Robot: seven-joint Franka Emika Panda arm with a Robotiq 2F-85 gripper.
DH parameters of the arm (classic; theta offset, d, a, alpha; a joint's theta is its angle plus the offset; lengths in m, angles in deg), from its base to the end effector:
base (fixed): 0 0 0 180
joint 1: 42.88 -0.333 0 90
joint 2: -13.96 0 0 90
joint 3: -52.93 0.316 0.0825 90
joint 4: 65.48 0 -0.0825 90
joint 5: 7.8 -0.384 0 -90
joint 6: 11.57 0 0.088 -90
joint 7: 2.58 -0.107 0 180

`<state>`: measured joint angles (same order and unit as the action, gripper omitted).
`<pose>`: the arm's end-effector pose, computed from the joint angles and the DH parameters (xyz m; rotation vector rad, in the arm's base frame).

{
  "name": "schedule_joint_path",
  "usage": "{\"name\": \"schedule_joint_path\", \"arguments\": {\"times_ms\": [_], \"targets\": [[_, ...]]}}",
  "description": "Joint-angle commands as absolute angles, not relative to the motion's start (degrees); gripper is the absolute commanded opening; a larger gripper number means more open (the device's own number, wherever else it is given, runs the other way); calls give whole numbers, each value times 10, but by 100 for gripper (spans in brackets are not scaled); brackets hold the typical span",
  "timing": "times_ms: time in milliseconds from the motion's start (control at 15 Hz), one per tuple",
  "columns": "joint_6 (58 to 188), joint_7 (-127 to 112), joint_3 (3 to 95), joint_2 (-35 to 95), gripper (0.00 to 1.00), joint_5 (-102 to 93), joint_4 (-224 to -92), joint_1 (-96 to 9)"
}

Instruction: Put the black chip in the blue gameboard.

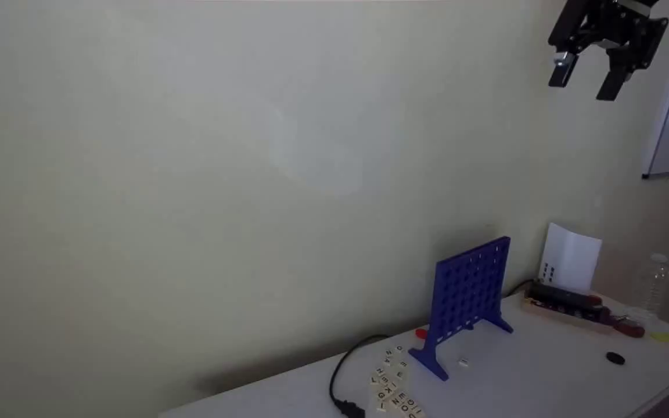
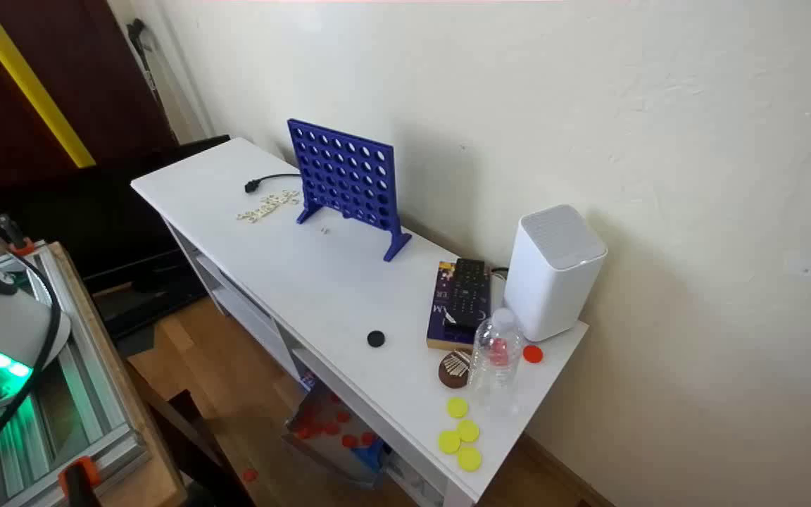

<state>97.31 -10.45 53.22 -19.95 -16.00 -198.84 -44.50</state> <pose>0.3884 0.0237 0.5692 -2.9762 0.2084 -0.2279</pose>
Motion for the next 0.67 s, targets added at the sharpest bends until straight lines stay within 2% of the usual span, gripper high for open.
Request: {"name": "schedule_joint_path", "arguments": {"times_ms": [0,600], "targets": [[972,-102,537,-199,100,-163,-1987,-439],[966,-106,527,-185,100,-161,-1985,-427]]}}
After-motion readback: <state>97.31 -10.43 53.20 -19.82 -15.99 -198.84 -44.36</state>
